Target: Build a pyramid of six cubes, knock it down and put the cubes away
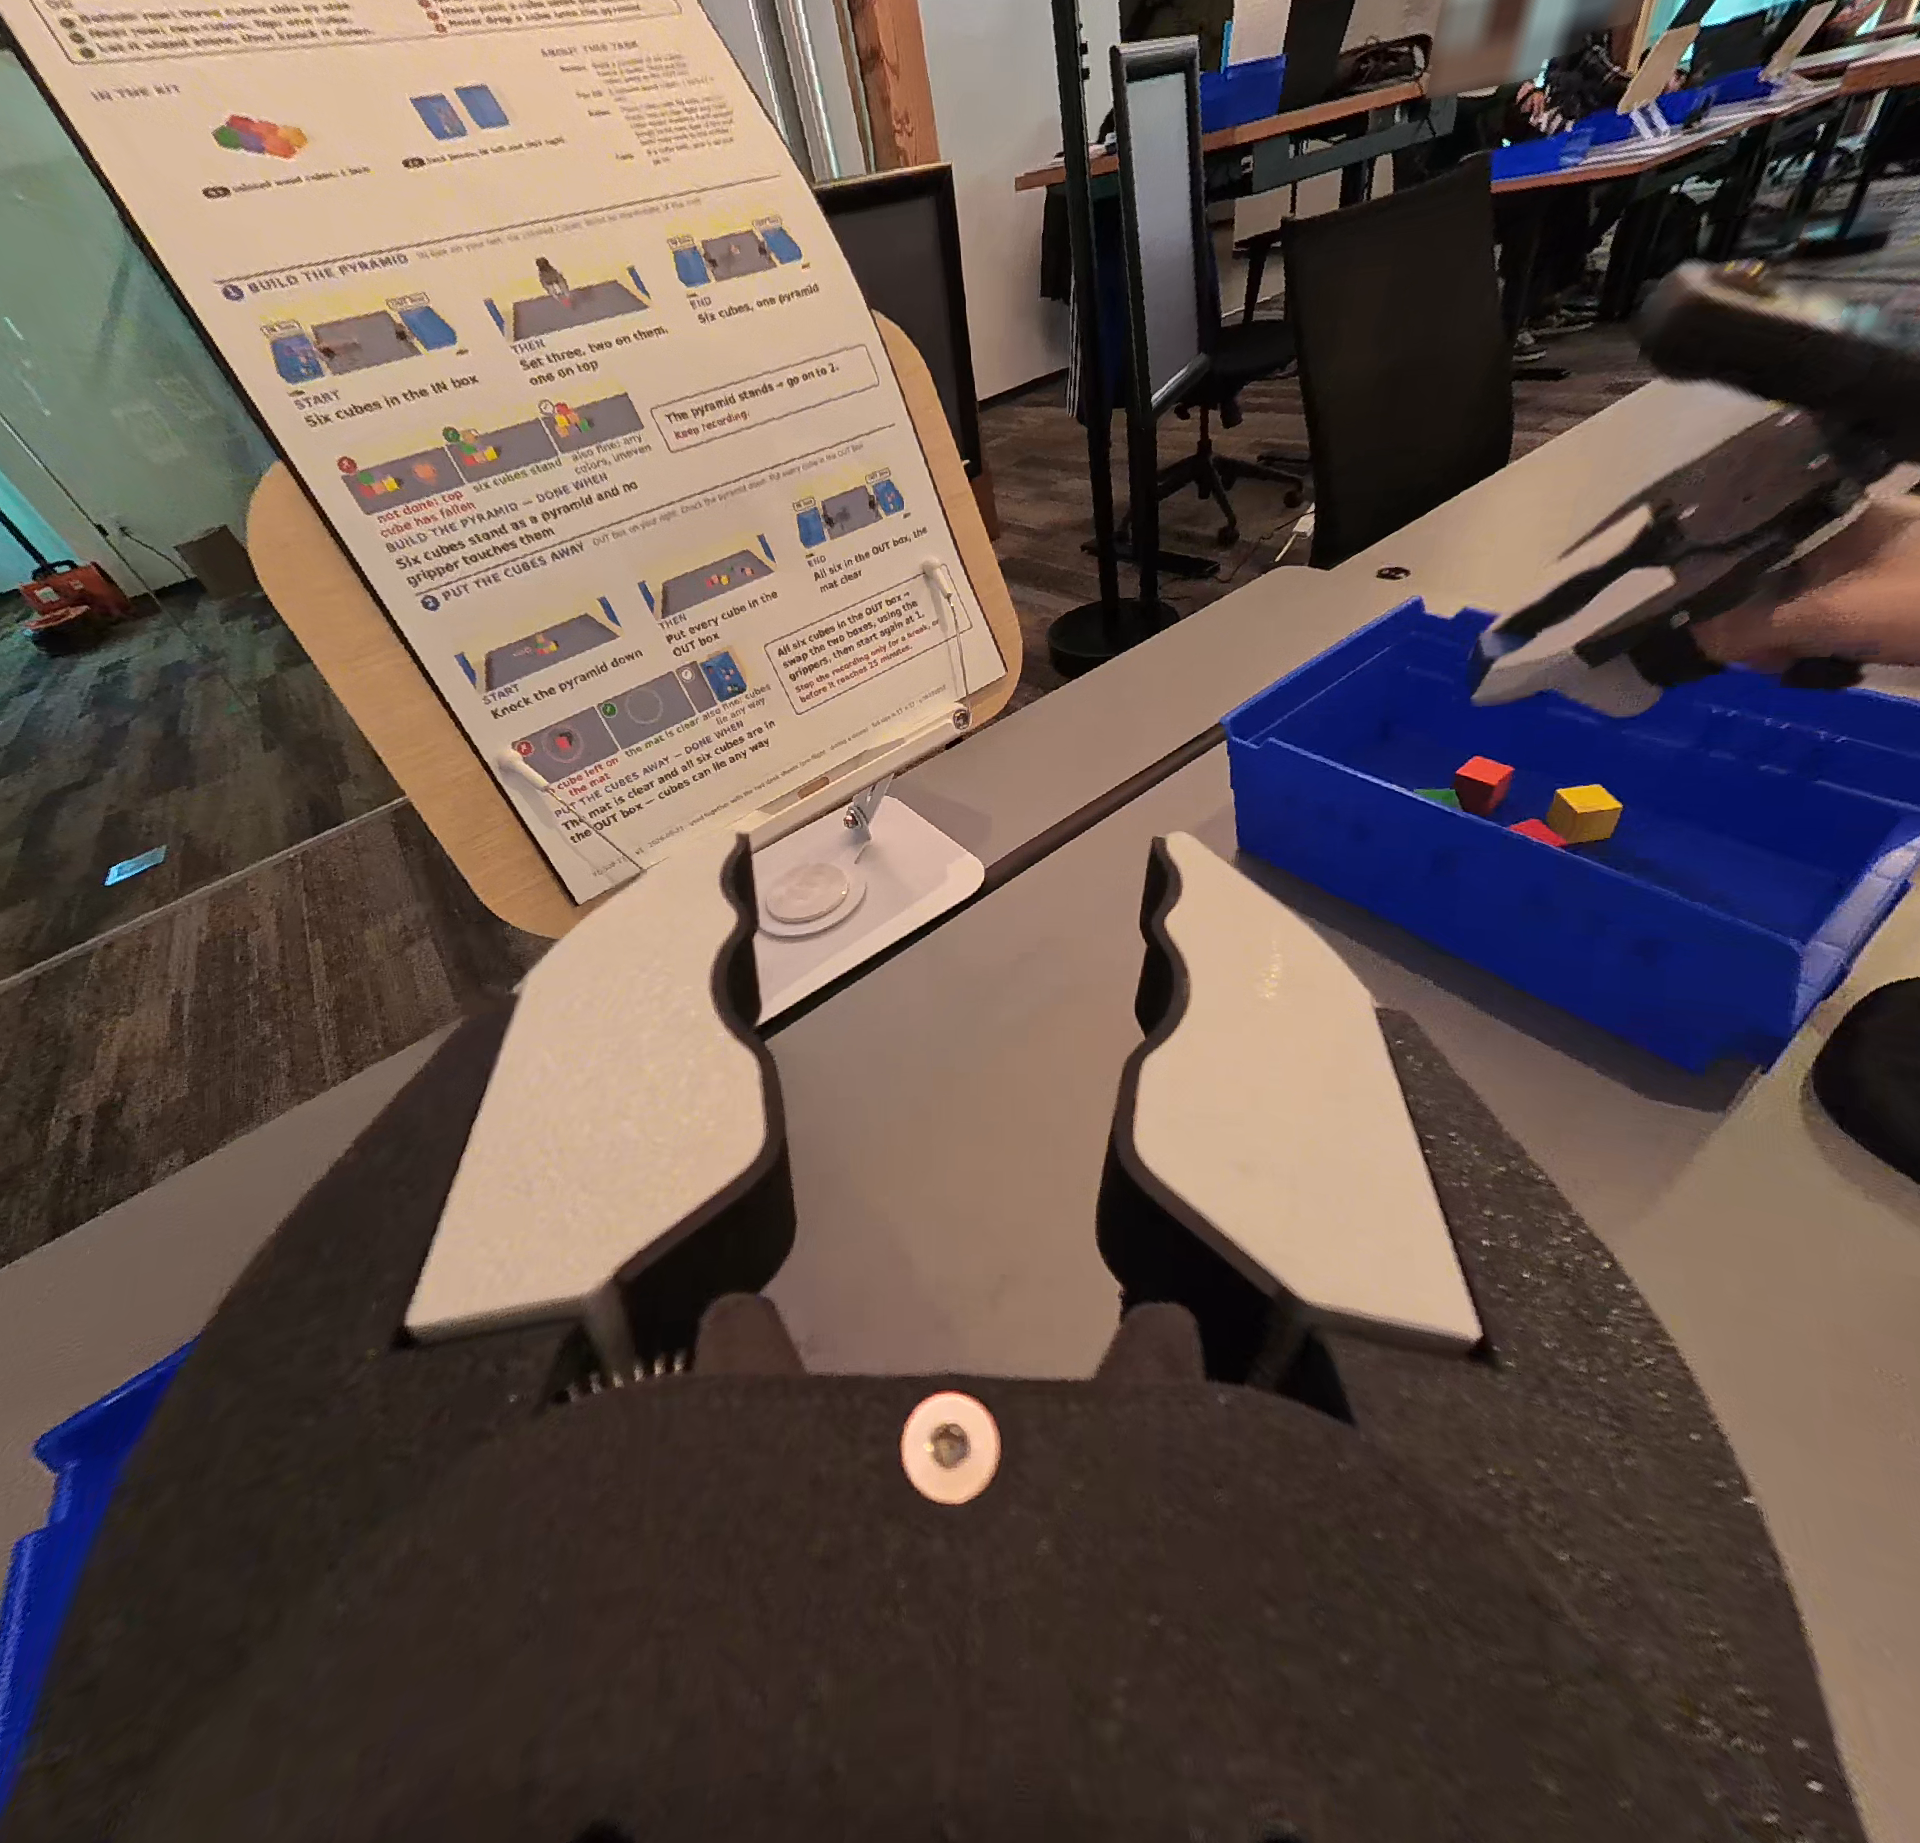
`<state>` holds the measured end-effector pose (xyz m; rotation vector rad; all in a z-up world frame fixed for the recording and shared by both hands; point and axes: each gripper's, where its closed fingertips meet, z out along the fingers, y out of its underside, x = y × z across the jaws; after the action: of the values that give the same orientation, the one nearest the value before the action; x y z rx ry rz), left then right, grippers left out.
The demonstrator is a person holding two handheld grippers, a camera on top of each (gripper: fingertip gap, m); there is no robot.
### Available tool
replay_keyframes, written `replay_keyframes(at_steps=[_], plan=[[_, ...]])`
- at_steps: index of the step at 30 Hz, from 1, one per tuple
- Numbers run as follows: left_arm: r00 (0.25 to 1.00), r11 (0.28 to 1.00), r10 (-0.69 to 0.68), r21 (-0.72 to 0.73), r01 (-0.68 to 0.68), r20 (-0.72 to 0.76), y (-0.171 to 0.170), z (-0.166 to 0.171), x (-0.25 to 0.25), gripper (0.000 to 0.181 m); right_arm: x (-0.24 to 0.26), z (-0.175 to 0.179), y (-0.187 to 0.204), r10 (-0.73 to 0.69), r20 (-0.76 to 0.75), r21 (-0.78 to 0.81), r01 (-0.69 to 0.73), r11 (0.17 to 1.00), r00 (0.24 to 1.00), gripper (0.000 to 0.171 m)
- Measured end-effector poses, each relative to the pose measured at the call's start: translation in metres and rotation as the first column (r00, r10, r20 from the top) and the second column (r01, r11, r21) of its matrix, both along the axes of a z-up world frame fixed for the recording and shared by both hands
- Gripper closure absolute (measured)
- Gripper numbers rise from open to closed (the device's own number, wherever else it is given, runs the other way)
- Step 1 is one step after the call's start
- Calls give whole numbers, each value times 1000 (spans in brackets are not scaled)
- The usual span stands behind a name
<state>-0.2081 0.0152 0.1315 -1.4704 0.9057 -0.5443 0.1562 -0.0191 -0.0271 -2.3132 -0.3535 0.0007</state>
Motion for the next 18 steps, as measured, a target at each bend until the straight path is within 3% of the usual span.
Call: replay_keyframes(at_steps=[6,8,9,10,14,16,18], plan=[[999,1000,6,-26,-7,-40,7,-13,6,110,-12,-96,-18,151,11,-400,-134,907,989,140],[998,999,9,-31,-11,-56,8,-18,9,109,-6,-109,-15,120,67,-450,-77,890,991,139],[998,999,16,-31,-18,-61,10,-19,8,108,-3,-109,-11,96,83,-444,-50,895,992,128],[998,999,35,-33,-37,-61,12,-18,6,105,-3,-104,-8,88,70,-420,-51,906,994,116],[989,990,137,-11,-138,-53,27,-9,-23,104,17,-36,-2,13,93,-148,1,989,996,116],[962,964,266,17,-266,-57,47,-2,-60,104,46,14,-7,-118,130,77,109,991,984,116],[894,896,443,23,-443,-67,71,-2,-114,104,88,46,-28,-341,56,198,324,925,938,118]])
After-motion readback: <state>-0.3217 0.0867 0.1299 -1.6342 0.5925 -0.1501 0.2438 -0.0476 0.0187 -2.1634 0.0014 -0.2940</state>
